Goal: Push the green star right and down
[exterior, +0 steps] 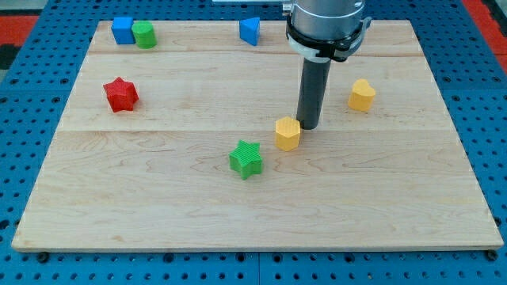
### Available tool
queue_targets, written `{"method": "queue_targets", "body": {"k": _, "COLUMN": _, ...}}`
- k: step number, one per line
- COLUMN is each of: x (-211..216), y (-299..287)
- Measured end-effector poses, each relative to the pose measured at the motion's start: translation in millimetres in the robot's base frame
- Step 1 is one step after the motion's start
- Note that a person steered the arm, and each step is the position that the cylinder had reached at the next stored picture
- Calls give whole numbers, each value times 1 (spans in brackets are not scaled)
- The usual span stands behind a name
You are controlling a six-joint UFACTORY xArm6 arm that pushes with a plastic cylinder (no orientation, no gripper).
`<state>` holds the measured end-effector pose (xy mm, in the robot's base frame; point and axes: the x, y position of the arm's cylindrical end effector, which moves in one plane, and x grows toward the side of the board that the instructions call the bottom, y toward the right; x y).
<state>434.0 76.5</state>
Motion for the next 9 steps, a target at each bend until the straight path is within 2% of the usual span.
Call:
{"method": "queue_targets", "body": {"k": 2, "x": 60, "y": 6}}
{"method": "queue_targets", "body": {"k": 3, "x": 78, "y": -47}}
{"method": "queue_targets", "body": {"k": 4, "x": 60, "y": -110}}
{"method": "queue_targets", "body": {"k": 6, "x": 45, "y": -185}}
{"method": "queue_targets", "body": {"k": 7, "x": 57, "y": -211}}
{"method": "queue_targets", "body": {"k": 9, "x": 24, "y": -232}}
